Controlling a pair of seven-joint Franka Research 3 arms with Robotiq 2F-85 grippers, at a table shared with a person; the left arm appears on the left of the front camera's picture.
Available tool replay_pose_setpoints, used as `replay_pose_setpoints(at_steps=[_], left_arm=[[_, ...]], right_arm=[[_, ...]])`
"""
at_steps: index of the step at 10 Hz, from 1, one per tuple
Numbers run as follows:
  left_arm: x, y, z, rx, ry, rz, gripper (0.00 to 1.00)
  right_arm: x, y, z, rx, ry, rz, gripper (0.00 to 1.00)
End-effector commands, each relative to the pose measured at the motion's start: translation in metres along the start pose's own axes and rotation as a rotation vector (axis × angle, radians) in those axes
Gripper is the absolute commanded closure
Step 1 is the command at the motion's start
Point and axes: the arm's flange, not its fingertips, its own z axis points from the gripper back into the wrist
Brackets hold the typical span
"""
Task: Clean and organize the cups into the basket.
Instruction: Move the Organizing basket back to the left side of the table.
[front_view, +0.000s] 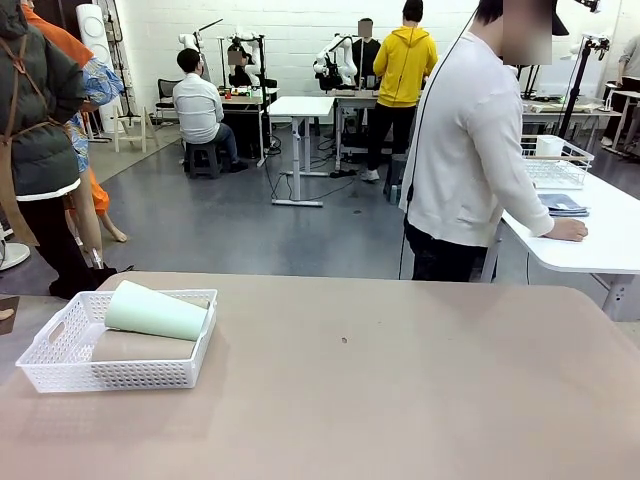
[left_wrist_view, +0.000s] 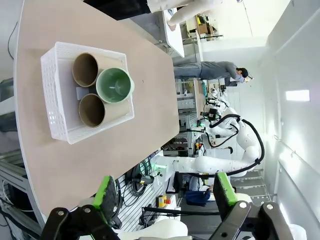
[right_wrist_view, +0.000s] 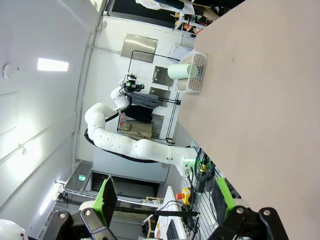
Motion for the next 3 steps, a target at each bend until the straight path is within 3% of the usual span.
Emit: replay_pose_setpoints(at_steps=[1,3], left_arm=[[-0.0013,-0.0004,0.0007,0.001,-0.004,0.002,0.0],[-0.0013,-0.0004,0.0007,0.001,-0.004,0.002,0.0]], right_arm=[[-0.0019,0.0013,-0.0033,-0.002,0.003,0.002,0.0],[-0.0019,0.0013,-0.0033,-0.002,0.003,0.002,0.0]])
